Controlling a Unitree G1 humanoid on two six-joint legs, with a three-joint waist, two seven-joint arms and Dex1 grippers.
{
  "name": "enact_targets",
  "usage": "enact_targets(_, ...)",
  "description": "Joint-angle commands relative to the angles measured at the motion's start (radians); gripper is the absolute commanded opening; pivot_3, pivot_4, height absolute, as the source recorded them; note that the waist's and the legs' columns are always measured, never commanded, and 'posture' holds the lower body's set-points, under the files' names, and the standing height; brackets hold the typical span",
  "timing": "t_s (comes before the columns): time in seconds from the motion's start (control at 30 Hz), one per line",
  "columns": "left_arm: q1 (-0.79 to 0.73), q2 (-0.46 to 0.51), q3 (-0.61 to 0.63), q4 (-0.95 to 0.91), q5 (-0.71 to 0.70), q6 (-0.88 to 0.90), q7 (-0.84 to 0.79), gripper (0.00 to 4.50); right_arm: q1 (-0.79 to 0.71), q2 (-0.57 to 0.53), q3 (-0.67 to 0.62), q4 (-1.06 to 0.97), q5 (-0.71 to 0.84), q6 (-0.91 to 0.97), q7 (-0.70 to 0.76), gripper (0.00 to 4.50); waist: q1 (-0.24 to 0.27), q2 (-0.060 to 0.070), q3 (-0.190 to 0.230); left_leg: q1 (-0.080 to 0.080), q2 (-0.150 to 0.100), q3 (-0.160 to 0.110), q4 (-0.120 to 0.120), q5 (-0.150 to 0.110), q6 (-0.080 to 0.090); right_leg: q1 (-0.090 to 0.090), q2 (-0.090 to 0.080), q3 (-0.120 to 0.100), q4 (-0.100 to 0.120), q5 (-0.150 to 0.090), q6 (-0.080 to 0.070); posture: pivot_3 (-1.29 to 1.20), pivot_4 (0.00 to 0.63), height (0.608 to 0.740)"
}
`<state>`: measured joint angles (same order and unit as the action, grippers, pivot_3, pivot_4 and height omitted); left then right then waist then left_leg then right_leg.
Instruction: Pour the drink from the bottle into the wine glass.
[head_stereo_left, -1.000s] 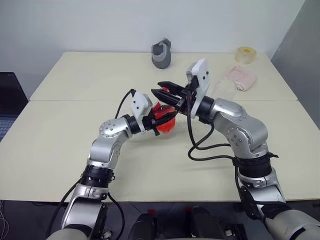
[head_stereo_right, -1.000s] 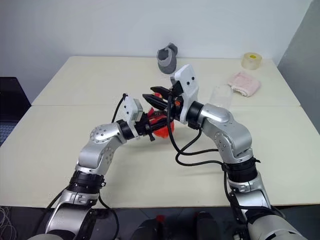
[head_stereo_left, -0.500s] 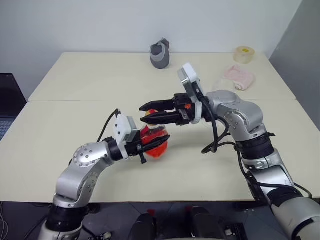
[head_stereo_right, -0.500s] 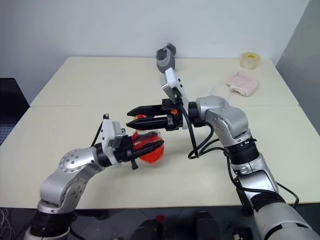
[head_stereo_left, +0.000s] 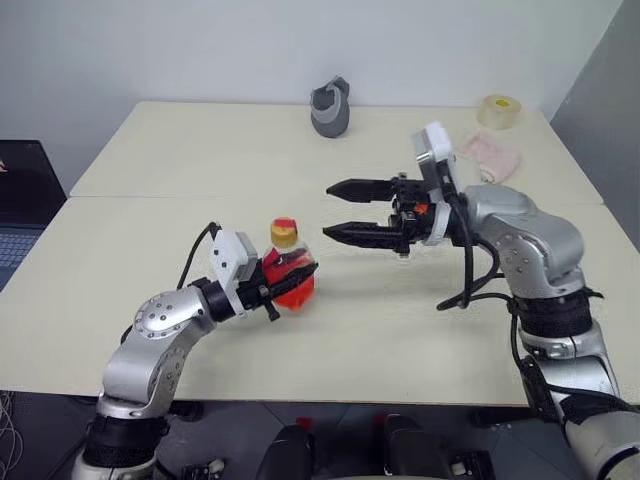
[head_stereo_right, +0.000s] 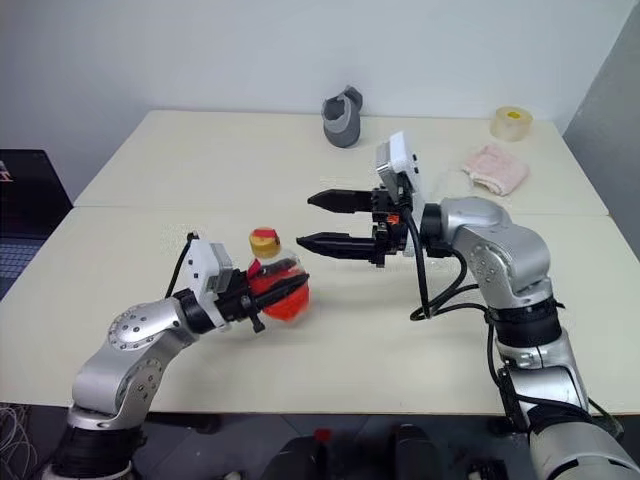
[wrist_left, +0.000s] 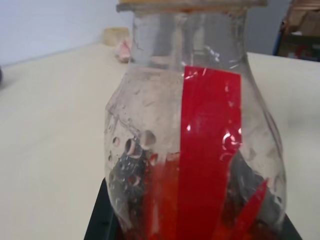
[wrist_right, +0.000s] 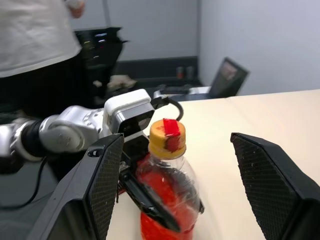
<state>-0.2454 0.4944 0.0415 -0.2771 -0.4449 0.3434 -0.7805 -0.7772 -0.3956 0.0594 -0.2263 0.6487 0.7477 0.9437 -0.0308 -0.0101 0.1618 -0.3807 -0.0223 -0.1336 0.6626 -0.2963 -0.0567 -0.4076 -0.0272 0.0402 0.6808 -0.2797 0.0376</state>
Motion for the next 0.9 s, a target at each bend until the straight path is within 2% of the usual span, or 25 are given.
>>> enact_targets(0.03,-0.103,-0.046,-0.023,0.071,0.035,-0.066,0.019,1.37,0.016,0.037,-0.012,-0.092,-0.014,0.006,-0.134,3.64,0.0,0.0,0.0,0.0,0.0,0.0,0.0,0.0,0.0,0.0,0.001,0.0,0.0,0.0,0.0,0.0,0.15,0.74)
enact_targets(0.2,-0.22,-0.113,-0.063,0.228,0.085,-0.145,0.004,1.37,0.002,0.108,0.059,-0.062,-0.169,-0.061,-0.314,3.64,-0.004,0.0,0.0,0.0,0.0,0.001,0.0,0.001,-0.002,0.0,0.002,0.001,0.0,0.0,0.0,0.0,0.15,0.74)
enact_targets(0.37,-0.27,-0.134,-0.076,0.311,0.102,-0.198,-0.03,1.37,-0.032,0.144,0.063,-0.007,-0.243,-0.117,-0.377,3.64,-0.004,0.0,0.0,-0.001,0.0,0.001,0.0,0.002,-0.003,-0.002,0.002,0.001,0.0,0.0,0.0,0.0,0.15,0.74)
enact_targets(0.9,-0.278,-0.144,-0.073,0.342,0.115,-0.228,-0.046,1.37,-0.044,0.178,0.095,-0.005,-0.246,-0.113,-0.332,3.64,-0.005,0.0,0.0,-0.001,0.0,0.001,0.0,0.002,-0.003,-0.001,0.002,0.001,0.0,0.0,0.0,0.0,0.15,0.74)
